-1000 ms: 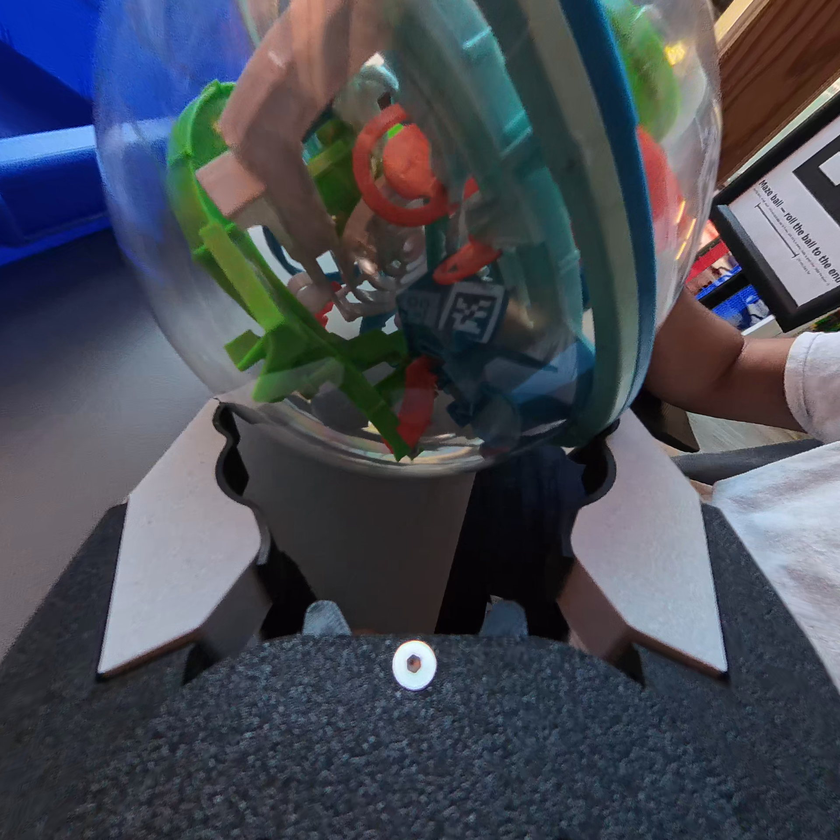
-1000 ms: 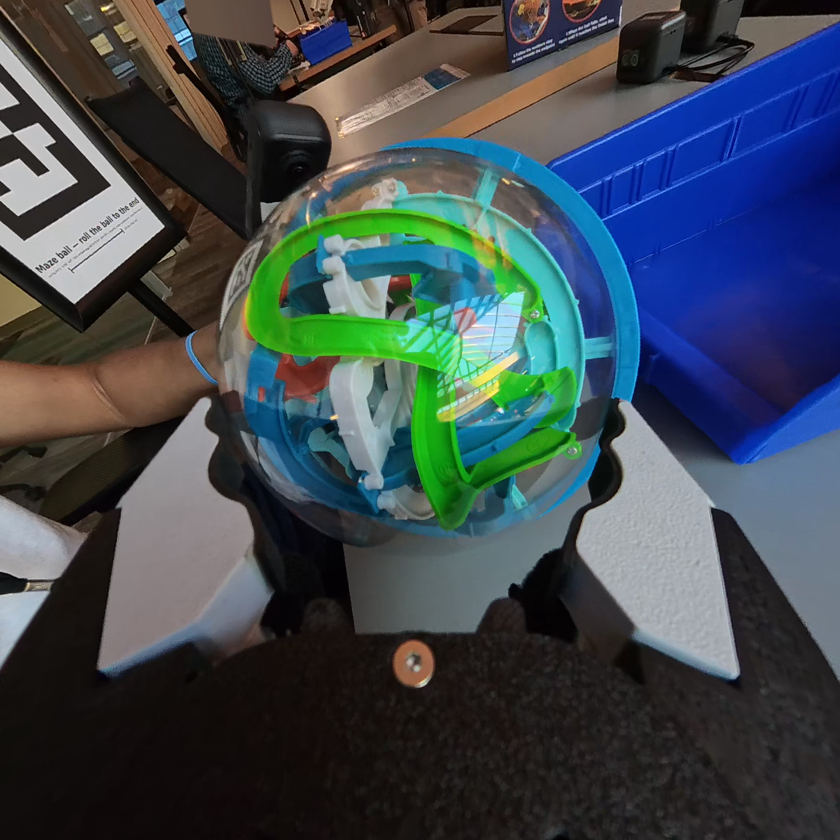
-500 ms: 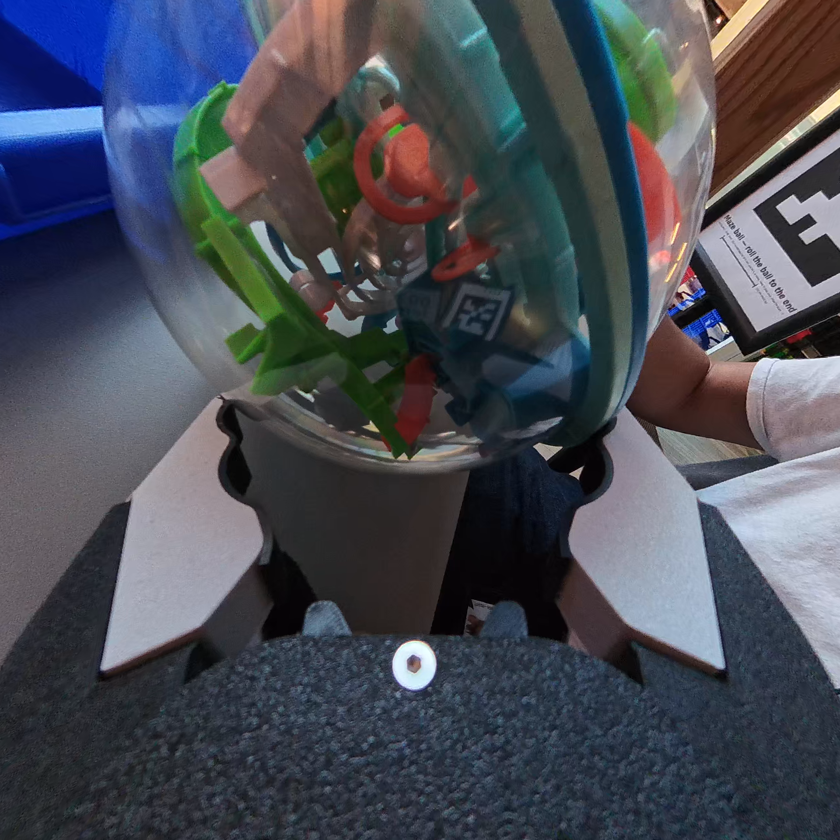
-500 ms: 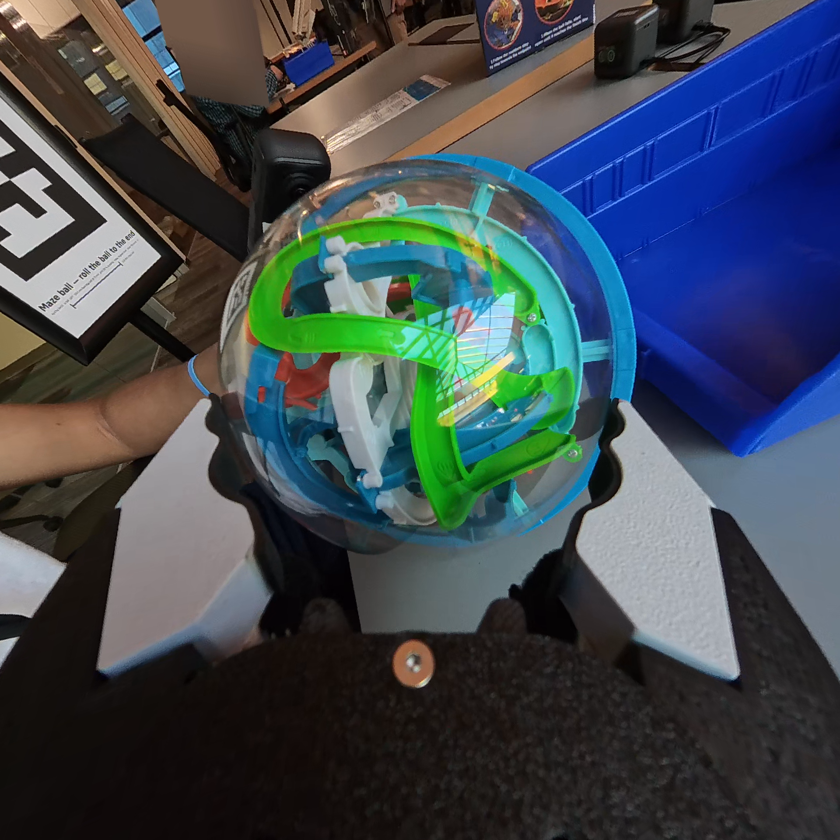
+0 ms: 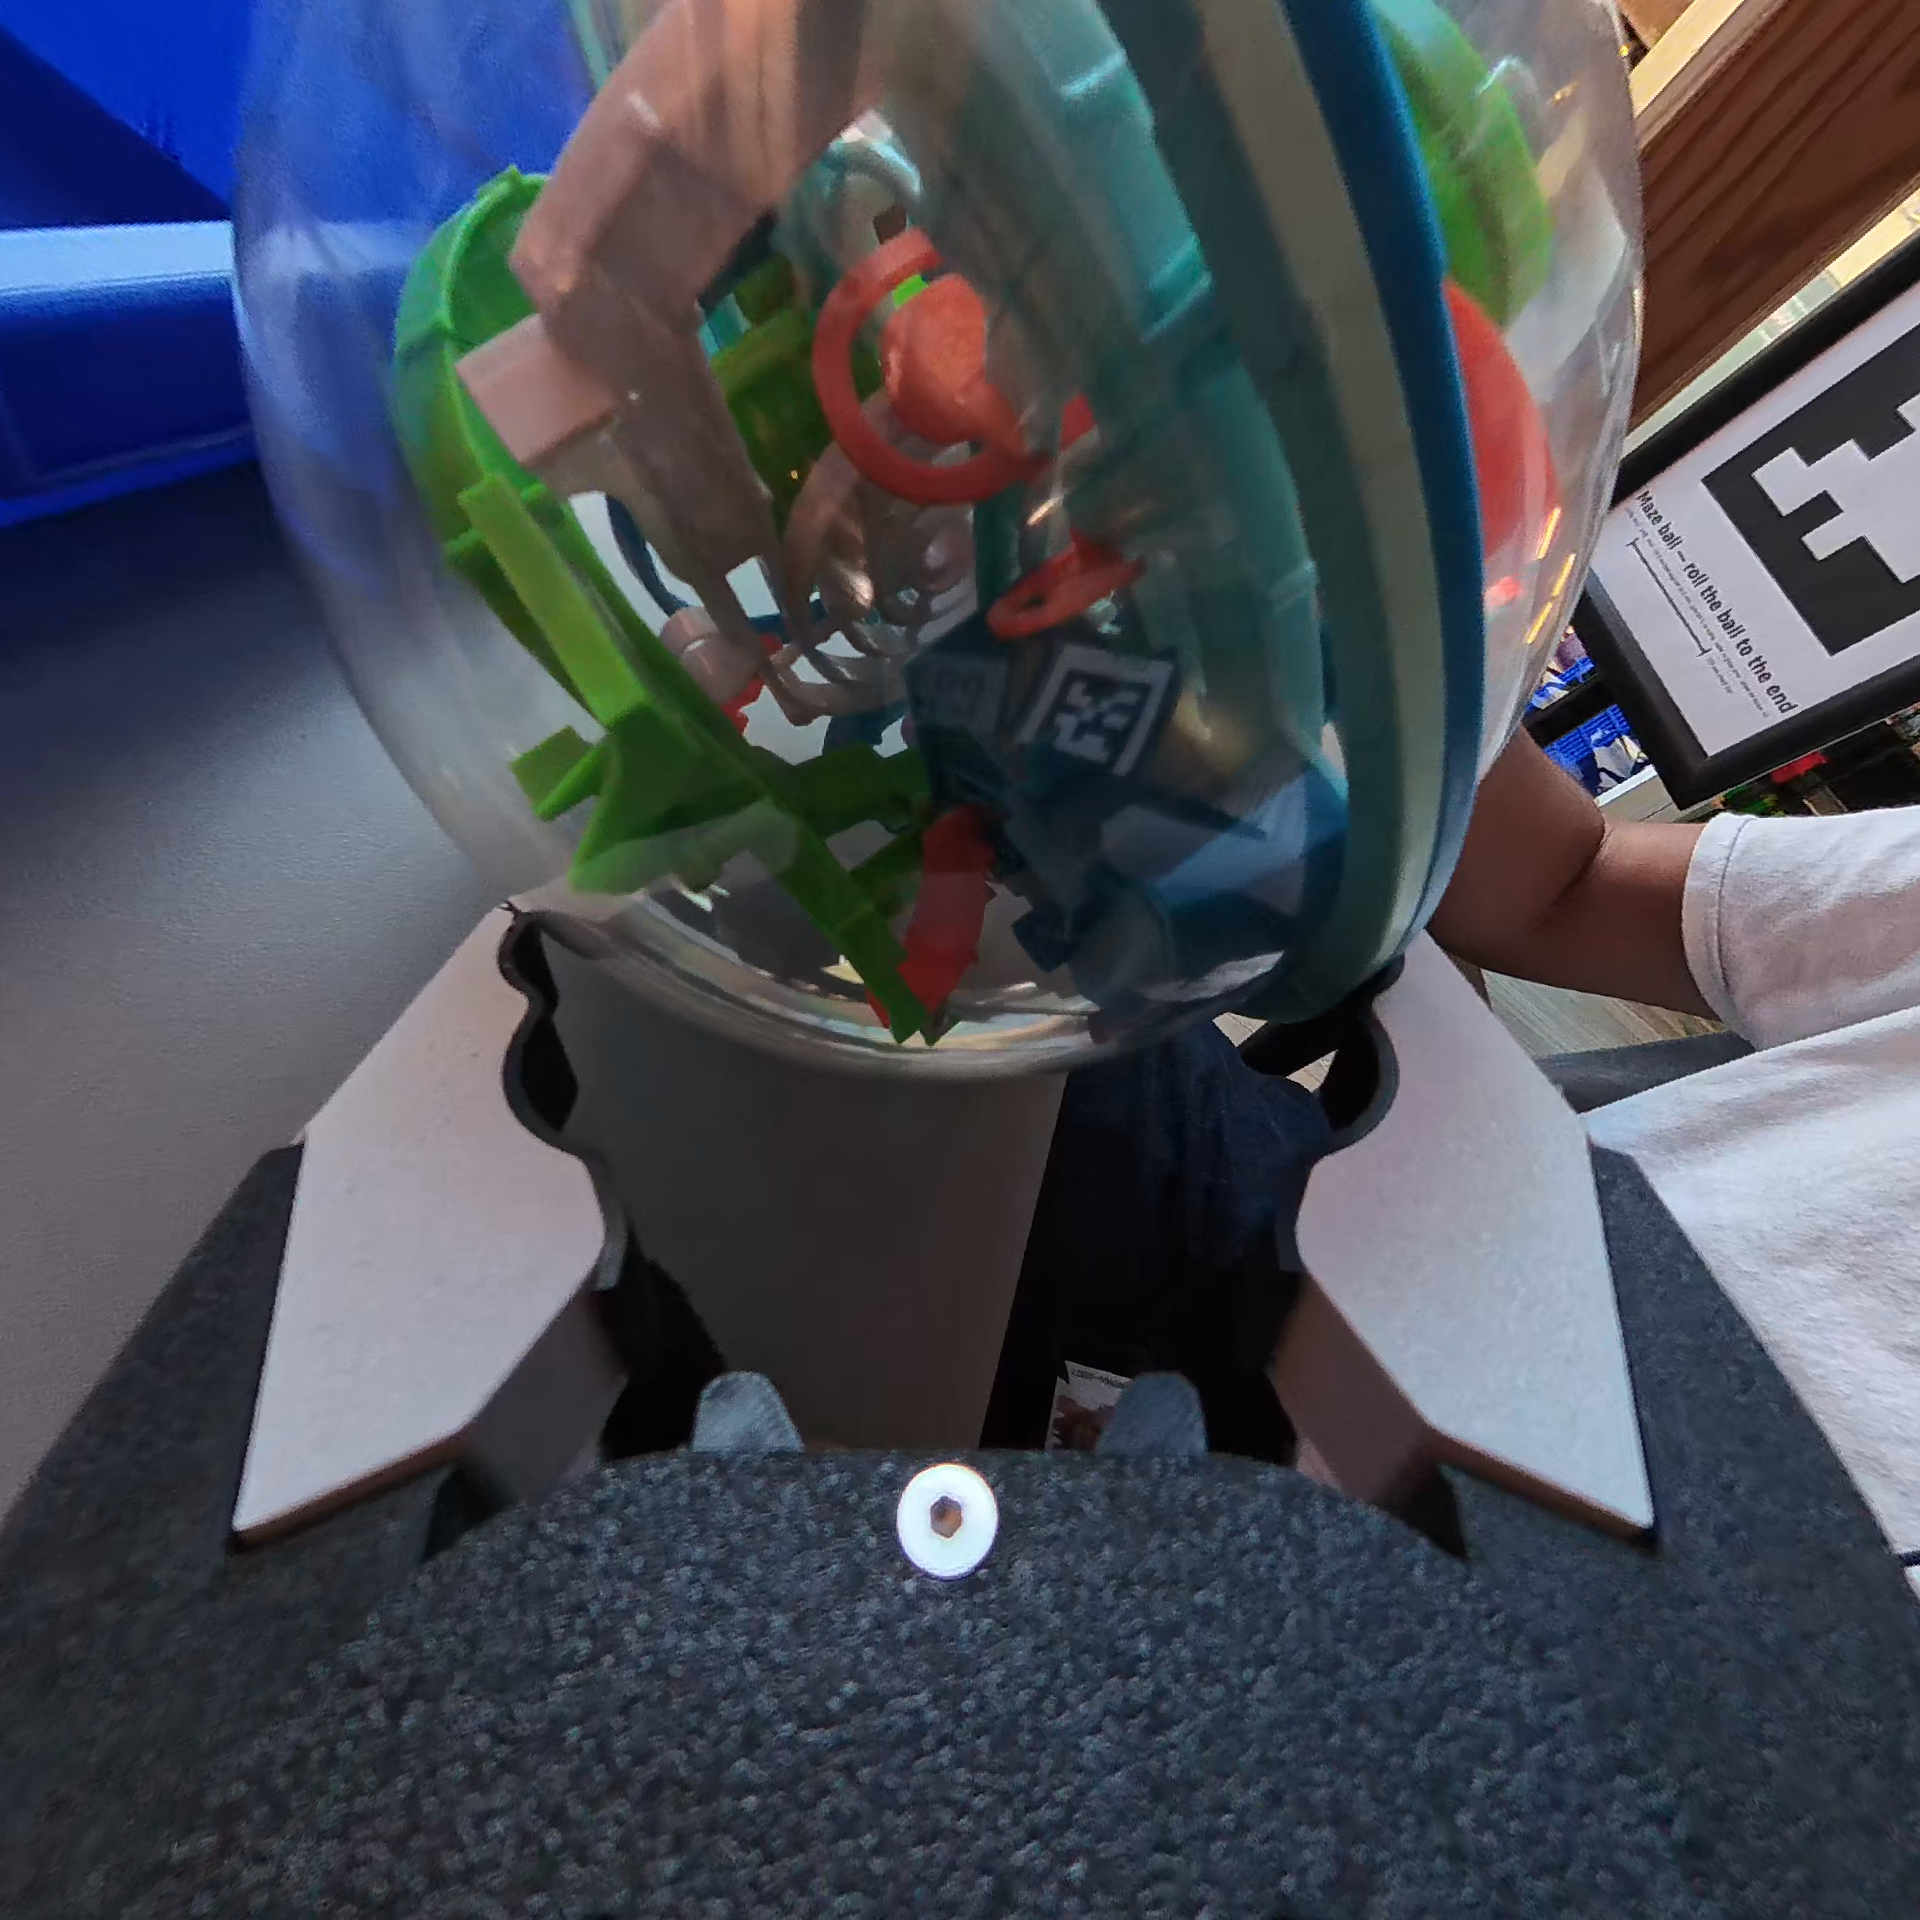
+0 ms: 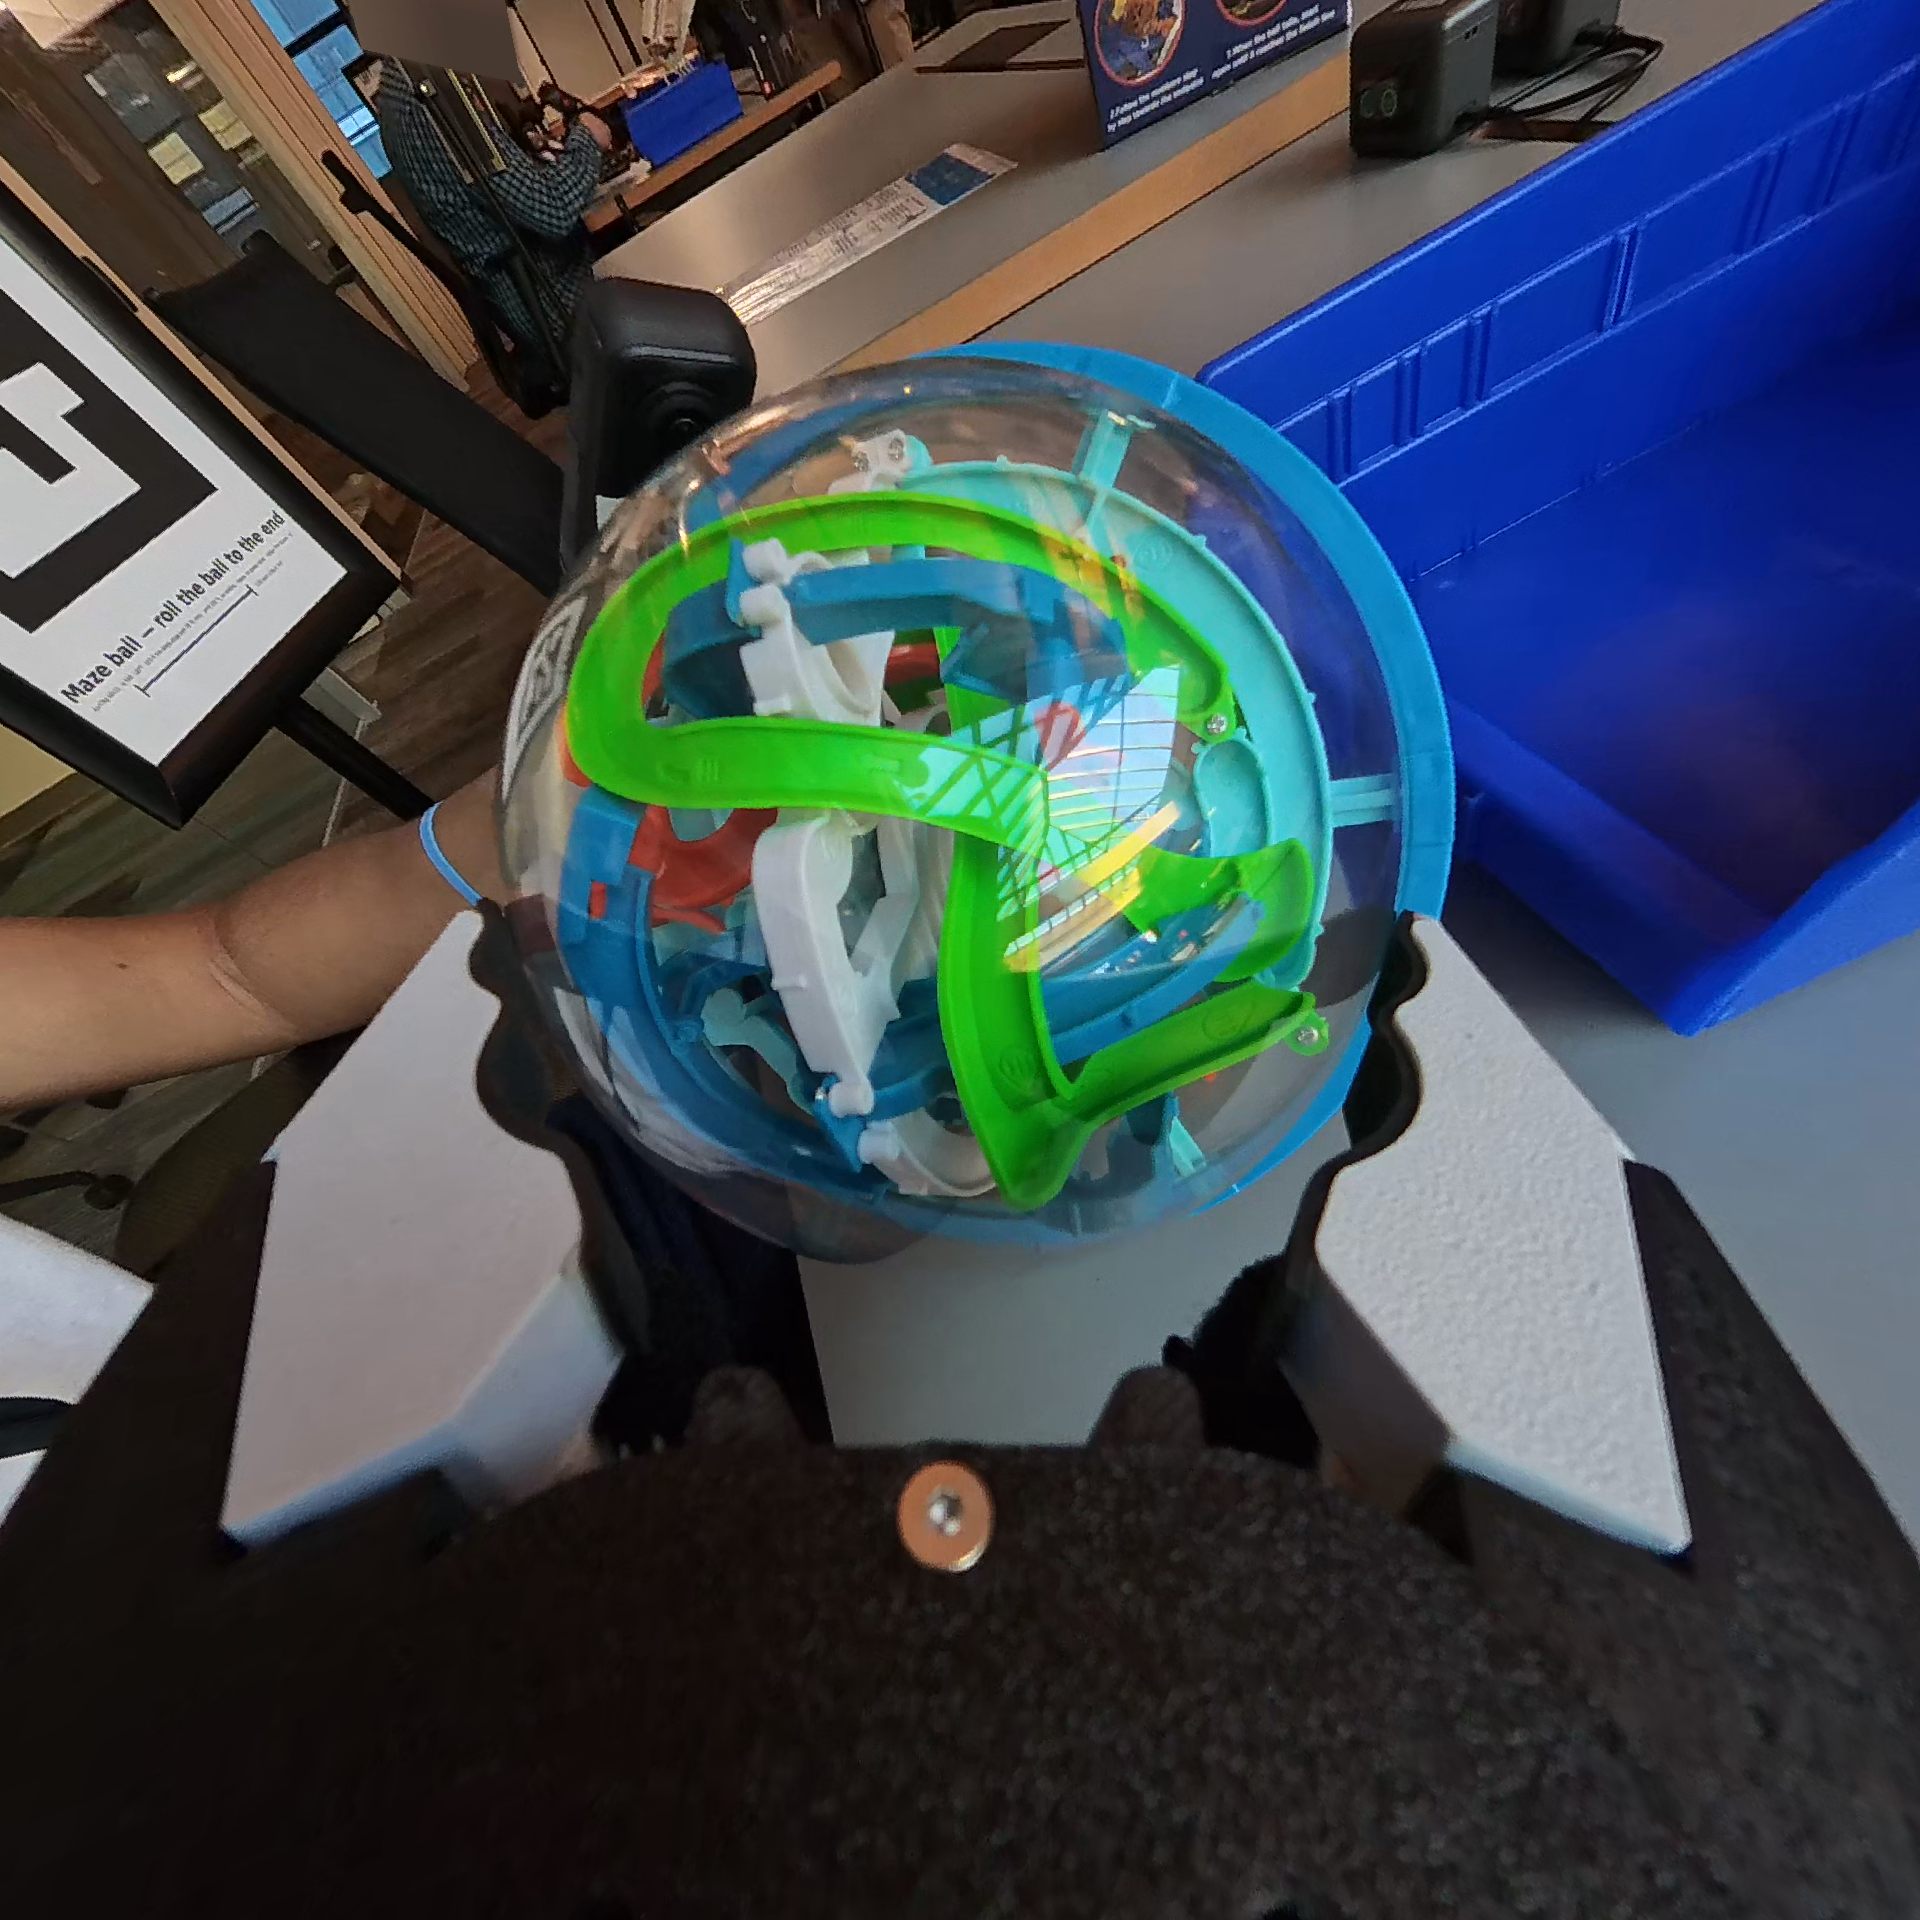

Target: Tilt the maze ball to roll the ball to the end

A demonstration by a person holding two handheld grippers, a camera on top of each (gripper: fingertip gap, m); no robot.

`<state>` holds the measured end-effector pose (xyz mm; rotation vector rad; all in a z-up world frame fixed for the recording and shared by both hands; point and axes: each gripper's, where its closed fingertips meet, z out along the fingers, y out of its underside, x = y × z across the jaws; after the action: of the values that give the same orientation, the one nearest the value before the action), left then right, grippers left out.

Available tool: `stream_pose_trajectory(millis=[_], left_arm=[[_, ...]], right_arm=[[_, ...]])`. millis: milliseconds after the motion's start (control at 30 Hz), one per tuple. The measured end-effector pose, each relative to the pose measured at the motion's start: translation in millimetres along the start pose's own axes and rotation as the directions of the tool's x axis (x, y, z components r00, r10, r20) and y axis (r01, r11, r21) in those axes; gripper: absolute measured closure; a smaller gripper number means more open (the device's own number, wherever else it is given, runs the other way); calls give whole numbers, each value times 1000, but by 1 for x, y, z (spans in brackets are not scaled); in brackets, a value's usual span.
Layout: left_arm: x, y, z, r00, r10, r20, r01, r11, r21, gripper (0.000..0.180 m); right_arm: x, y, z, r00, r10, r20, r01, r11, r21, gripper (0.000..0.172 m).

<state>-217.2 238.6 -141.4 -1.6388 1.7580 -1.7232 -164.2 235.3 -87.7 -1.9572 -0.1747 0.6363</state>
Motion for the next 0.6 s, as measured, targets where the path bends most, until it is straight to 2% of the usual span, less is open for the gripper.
stream_pose_trajectory(millis=[233, 367, 433, 600], left_arm=[[0, 1, -1, 1000, 8, 5, -8, 1000, -3, 35], [-1, 3, -11, 997, 70, 31, -69, 997, -19, 44], [-4, -4, -23, 993, 109, 53, -109, 994, 9, 47], [1, -39, -50, 989, 130, 64, -135, 988, 73, 39]], right_arm=[[-1, 1, -1, 1000, -9, -7, 9, 1000, -12, 18], [-5, 2, 1, 996, -74, -44, 72, 997, -36, 18], [-8, 1, 4, 988, -135, -74, 131, 990, -55, 16], [-17, -1, 12, 948, -283, -148, 265, 956, -126, 18]])
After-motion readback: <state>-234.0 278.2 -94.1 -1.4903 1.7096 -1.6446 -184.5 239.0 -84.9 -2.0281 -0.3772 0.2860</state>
